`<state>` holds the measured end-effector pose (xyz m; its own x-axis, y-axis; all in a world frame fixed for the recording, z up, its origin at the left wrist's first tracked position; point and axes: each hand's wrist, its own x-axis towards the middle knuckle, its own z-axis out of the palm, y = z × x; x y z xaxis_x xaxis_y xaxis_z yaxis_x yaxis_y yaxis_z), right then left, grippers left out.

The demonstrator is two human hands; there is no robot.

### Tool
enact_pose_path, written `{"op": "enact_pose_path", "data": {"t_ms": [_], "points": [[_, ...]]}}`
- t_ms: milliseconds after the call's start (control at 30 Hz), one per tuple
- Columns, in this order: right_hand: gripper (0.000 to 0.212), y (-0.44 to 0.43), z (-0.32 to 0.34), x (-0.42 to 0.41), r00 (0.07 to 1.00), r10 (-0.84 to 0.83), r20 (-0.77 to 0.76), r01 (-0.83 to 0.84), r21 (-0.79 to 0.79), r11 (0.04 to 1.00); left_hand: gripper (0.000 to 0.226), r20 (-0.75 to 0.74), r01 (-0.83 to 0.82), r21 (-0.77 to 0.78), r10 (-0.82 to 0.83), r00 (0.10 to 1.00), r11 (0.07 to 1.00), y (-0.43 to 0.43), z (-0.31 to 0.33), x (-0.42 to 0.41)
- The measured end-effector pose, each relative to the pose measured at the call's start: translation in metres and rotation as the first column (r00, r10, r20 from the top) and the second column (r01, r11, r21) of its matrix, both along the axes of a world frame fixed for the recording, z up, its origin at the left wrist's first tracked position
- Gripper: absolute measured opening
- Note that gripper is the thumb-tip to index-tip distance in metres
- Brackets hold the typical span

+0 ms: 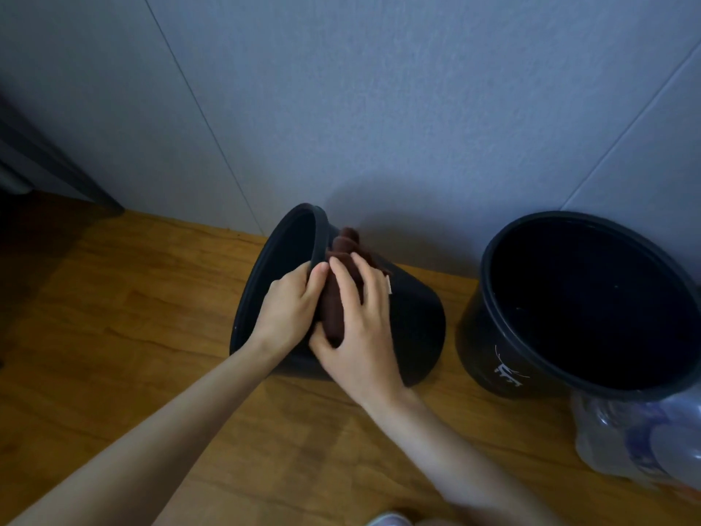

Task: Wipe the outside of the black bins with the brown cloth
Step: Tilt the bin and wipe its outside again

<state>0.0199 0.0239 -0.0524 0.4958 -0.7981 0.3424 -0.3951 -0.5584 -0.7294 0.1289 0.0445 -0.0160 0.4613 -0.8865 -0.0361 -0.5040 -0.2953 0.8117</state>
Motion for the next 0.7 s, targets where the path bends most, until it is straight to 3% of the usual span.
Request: {"op": "enact_pose_path", "data": {"t_ms": [100,167,267,367,467,567,700], "points": [[0.069,-0.005,-0.025,-0.018,0.996,-0.061,-0.069,0.059,-0.023,0.998,0.037,-0.02,0.018,0.01,-0.018,1.0,1.0,-0.003,0.003,0.002],[0.074,-0.011,-0.053,-0.039,0.972,-0.181,-0.147,0.196,0.092,0.976,0.044,-0.016,-0.006,0.012,0.006,1.0,1.0,-0.005,0.005,0.005],[0.08,-0.019,-0.087,-0.074,0.89,-0.337,-0.306,0.428,0.312,0.848,0.046,0.007,0.001,0.025,-0.002,1.0,1.0,-0.007,0.009,0.002],[0.071,-0.023,-0.09,-0.08,0.862,-0.411,-0.298,0.503,0.395,0.769,0.042,0.047,0.037,0.039,-0.039,0.998,0.999,-0.011,0.01,-0.006],[0.066,-0.021,-0.06,-0.057,0.896,-0.435,-0.09,0.44,0.314,0.841,0.04,0.051,0.032,0.055,-0.035,0.998,0.998,-0.016,0.009,-0.007],[0.068,-0.015,-0.019,-0.02,0.962,-0.263,0.077,0.245,0.189,0.951,0.039,0.056,0.021,0.072,-0.025,0.998,0.997,-0.018,0.008,-0.007],[0.067,-0.019,-0.001,-0.006,0.995,-0.032,0.098,0.028,0.038,0.999,0.036,0.047,0.028,0.069,-0.031,0.998,0.997,-0.02,0.007,-0.007]]}}
